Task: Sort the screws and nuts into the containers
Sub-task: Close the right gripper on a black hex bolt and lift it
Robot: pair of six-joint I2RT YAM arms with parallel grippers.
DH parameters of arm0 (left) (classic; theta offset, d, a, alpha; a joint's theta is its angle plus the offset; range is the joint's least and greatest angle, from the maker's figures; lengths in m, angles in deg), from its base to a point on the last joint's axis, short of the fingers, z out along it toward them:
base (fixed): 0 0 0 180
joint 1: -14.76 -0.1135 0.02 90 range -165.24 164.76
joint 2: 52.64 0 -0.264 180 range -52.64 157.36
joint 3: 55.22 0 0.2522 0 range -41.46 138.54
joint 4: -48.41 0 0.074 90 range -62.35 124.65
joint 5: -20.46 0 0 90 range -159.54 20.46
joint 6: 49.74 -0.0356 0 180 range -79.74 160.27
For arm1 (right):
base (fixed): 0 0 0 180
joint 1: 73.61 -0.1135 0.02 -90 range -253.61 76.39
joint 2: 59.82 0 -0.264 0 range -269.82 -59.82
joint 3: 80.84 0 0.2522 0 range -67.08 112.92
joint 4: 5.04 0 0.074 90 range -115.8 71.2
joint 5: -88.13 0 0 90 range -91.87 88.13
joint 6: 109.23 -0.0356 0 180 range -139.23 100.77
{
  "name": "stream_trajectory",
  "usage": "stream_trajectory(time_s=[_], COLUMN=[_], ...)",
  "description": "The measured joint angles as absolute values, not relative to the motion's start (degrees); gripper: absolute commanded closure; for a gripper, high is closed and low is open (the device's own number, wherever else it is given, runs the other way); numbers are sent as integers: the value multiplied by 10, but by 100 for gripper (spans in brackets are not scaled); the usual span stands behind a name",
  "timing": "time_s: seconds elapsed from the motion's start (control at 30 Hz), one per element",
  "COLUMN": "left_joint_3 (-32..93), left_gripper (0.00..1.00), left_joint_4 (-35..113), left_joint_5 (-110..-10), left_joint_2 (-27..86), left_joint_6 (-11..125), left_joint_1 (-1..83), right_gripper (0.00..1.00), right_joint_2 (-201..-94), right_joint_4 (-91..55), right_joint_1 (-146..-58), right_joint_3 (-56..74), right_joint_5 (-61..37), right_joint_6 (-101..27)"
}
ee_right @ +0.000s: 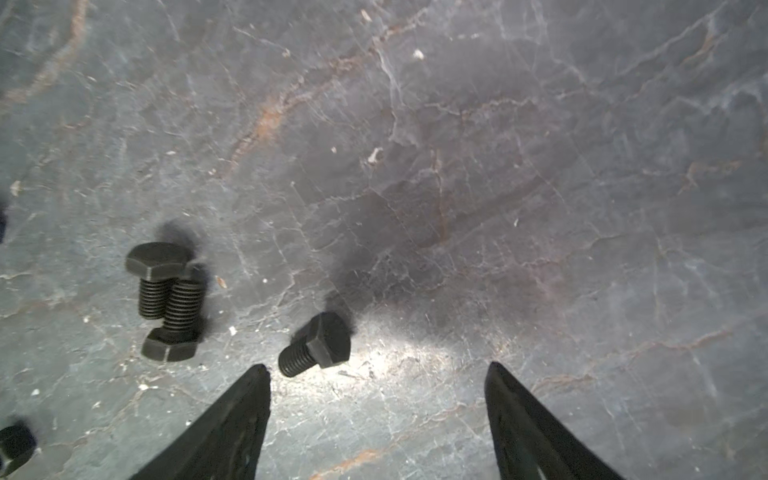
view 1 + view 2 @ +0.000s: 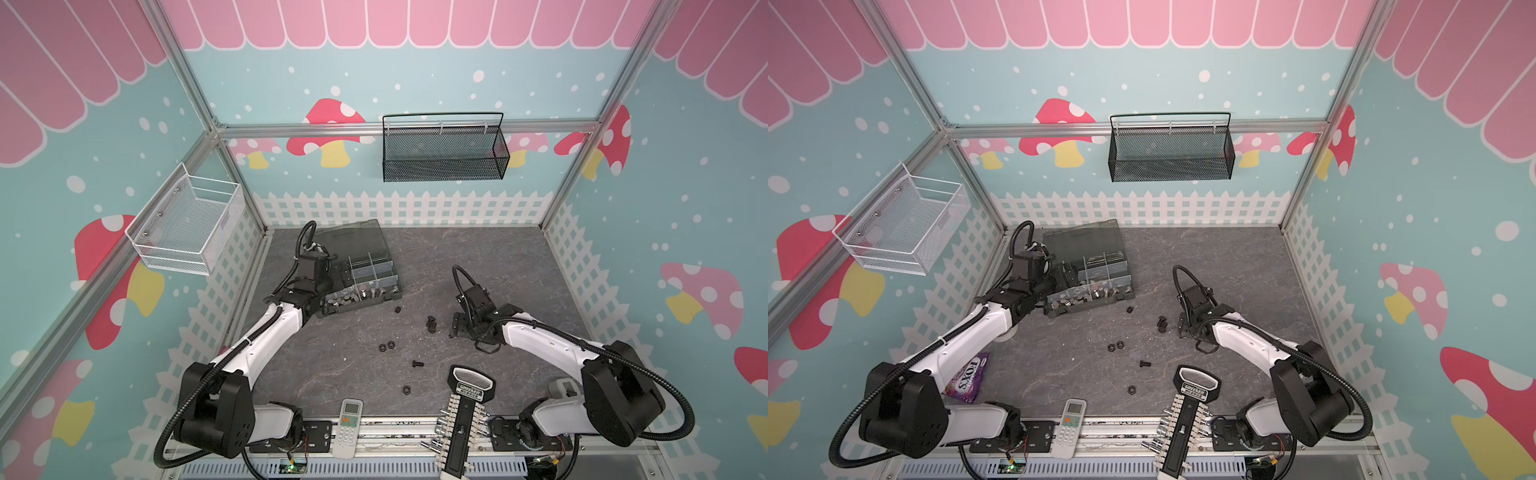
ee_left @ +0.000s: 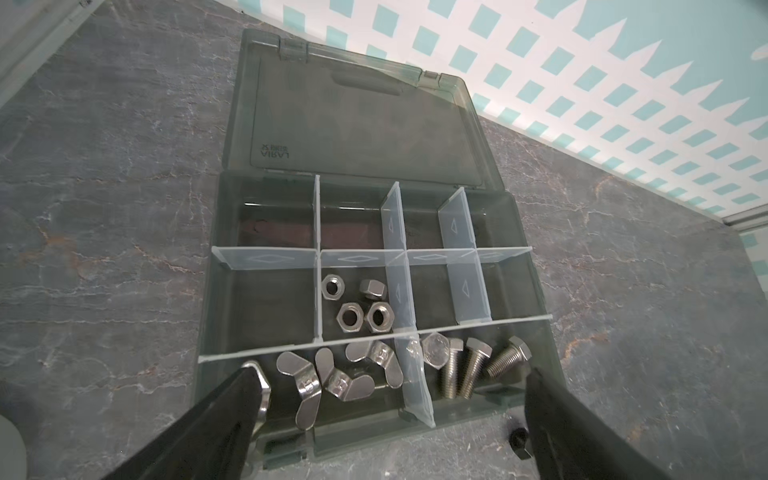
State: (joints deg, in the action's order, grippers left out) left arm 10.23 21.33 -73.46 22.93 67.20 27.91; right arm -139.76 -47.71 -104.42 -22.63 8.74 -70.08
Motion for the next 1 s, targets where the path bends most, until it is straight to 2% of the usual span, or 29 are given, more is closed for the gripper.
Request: stream_trajectory(time_s=[0.2,0.73,0.8,1.0], left_joint_3=[57,55,54,54], left_gripper=[0,1,0,0], left_joint_4=[250,292,294,296], left_joint_5=[-713,-680,-678,-673], left_joint_2=[194,192,192,197], left_joint_6=[686,686,686,686], left_joint_1=[279,279,279,279], right_gripper=[18,20,22,38], right_joint_2=[-1428,-1510,-1514,-1515], right_joint_4=[-462,-482,-486,-484], right_joint_1=[-1047,-1077,-1078,-1079], right_joint_3=[-220,-183,-183,-183], right_joint_5=[87,102,103,103], right_joint_6=[-716,-719,-721,-723])
